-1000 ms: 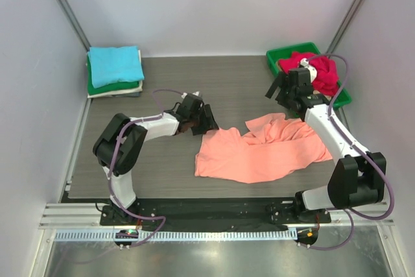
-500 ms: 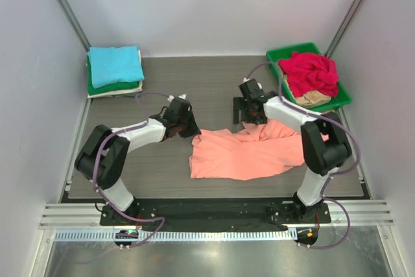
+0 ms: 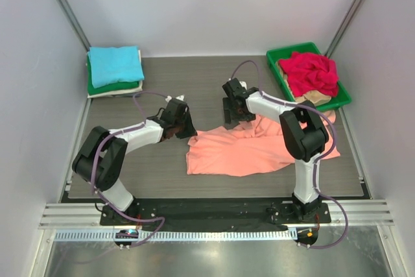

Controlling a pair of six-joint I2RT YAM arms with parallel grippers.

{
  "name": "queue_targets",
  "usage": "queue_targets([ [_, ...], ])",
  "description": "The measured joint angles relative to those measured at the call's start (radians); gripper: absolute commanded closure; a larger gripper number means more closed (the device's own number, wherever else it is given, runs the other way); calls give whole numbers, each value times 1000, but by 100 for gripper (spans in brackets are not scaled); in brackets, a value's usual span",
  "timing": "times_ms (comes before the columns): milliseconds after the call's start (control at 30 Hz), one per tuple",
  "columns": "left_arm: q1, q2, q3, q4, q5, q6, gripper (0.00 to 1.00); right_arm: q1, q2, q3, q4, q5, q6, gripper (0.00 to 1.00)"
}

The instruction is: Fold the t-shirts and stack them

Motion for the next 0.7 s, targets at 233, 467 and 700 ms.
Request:
queue_targets([
  [233, 0, 7, 0, 1, 6, 11, 100, 0, 9, 72, -23, 98, -8, 15],
  [467, 0, 16, 0, 8, 12, 15, 100, -33, 31, 170, -22, 160, -10, 14],
  [700, 3, 17, 0, 10, 22, 16, 100, -126, 119, 178, -29, 151, -8, 16],
])
